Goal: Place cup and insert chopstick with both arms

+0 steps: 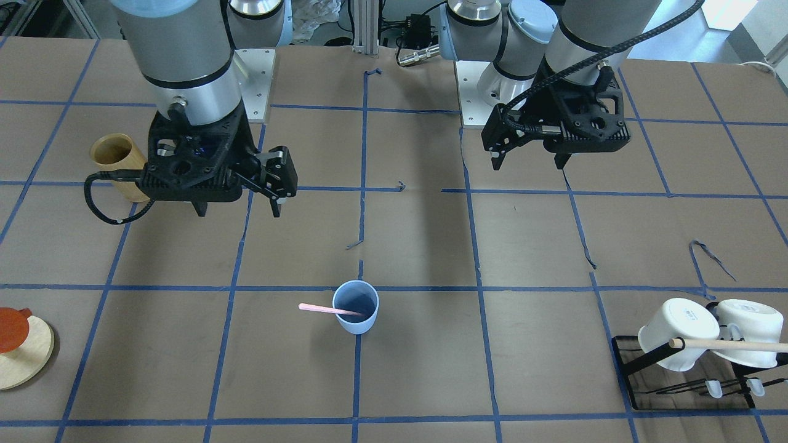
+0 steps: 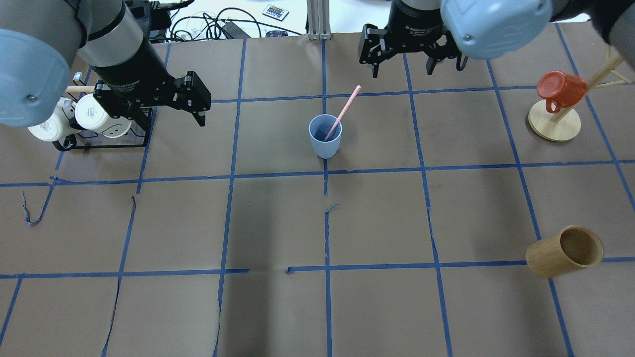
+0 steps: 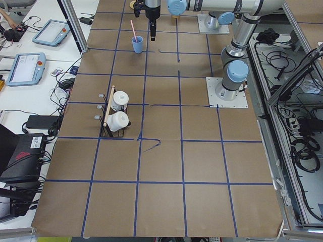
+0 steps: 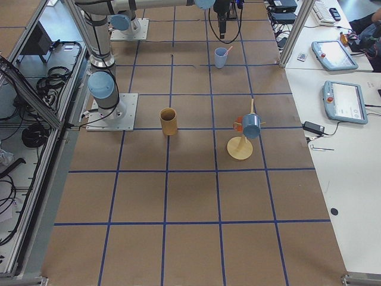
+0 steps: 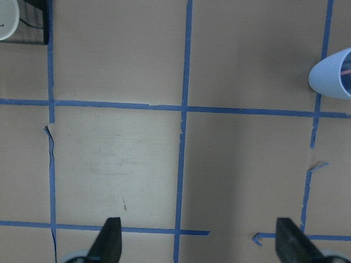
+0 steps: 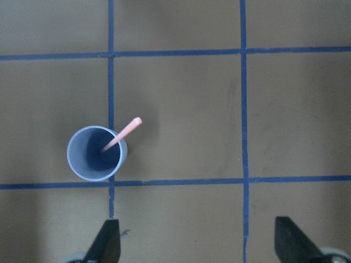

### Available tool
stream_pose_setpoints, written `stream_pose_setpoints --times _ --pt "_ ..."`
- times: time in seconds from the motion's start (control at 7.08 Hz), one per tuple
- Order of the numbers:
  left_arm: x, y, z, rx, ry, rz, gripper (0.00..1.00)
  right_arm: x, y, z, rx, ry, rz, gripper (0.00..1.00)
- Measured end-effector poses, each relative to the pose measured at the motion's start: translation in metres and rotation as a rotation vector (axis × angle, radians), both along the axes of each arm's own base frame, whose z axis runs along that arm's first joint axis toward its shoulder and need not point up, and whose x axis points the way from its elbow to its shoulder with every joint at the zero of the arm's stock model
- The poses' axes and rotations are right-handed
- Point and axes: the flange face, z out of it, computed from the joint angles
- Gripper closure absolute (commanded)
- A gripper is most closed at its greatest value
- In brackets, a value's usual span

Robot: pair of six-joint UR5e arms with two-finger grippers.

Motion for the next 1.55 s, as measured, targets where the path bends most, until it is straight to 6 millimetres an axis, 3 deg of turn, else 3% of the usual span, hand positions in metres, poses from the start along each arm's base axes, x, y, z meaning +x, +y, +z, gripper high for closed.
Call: stream_pose_setpoints --times 0.42,0.71,0.99,1.55 --pt "0.001 -0.001 0.0 -0.001 0.008 0.003 0.0 -0.072 0.018 0.012 0.122 0.0 0.074 0.0" --pt "0.001 -0.001 -0.001 0.001 0.008 0.003 0.0 -0.1 0.051 0.01 0.149 -0.005 0.095 0.0" --pt "0.0 -0.003 -0.002 -0.001 0.009 0.002 0.0 -0.105 0.08 0.005 0.138 0.003 0.079 0.0" --pt "0.0 -0.004 -0.003 -0.002 0.01 0.0 0.0 -0.105 0.087 0.007 0.131 -0.004 0.073 0.0"
